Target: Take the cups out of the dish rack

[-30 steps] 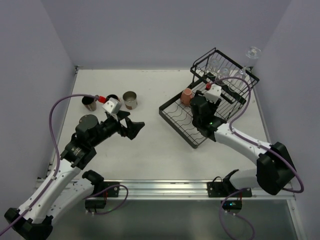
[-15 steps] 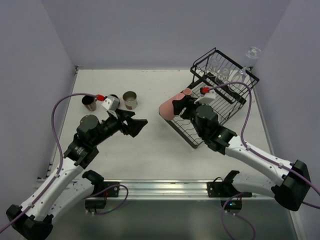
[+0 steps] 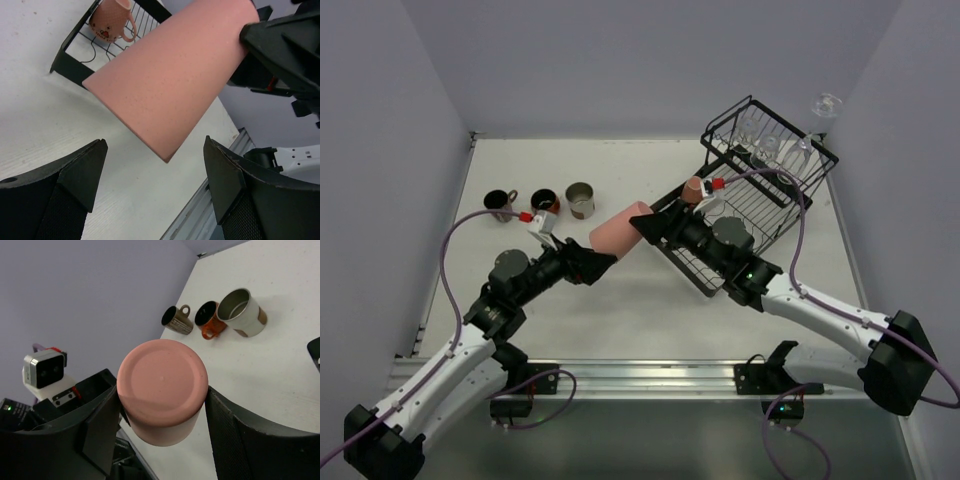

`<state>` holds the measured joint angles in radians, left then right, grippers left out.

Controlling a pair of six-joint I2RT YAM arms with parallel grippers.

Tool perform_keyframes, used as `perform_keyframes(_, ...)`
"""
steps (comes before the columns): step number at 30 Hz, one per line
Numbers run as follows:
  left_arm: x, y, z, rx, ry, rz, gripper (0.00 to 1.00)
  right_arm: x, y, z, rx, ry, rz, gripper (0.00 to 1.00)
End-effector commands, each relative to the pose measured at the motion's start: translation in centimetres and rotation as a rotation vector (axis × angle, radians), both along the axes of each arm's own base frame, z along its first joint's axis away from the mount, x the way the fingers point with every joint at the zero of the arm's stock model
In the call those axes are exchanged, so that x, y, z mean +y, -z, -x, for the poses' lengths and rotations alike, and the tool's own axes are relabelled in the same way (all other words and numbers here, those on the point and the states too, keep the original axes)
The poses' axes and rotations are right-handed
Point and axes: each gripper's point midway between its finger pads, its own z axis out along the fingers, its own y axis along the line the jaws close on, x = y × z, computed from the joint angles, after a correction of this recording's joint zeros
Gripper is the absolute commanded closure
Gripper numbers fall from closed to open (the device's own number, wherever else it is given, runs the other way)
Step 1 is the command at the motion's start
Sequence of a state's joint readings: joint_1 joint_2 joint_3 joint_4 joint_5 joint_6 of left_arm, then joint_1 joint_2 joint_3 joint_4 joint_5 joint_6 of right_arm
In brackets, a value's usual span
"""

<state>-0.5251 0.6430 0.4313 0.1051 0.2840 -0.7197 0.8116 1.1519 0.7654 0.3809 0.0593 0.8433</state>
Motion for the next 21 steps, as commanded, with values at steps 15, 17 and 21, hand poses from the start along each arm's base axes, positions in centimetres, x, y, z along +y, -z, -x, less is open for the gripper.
perform_keyframes(15, 0.7, -7.4, -1.3, -0.19, -0.08, 0.116, 0.96, 2.3, 1.1, 2.5, 0.112, -0.165, -0.199, 0.48)
perform_keyframes(17, 2.0, -6.3, -2.8, -0.147, -0.173, 0.001, 1.0, 2.0, 1.9, 2.2, 0.121, -0.145, -0.19, 0.28)
perform_keyframes(21, 4.6, -6.2, -5.3, -0.042, -0.323, -0.252, 1.0, 1.0, 2.4, 2.4, 0.108, -0.111, -0.12, 0.04)
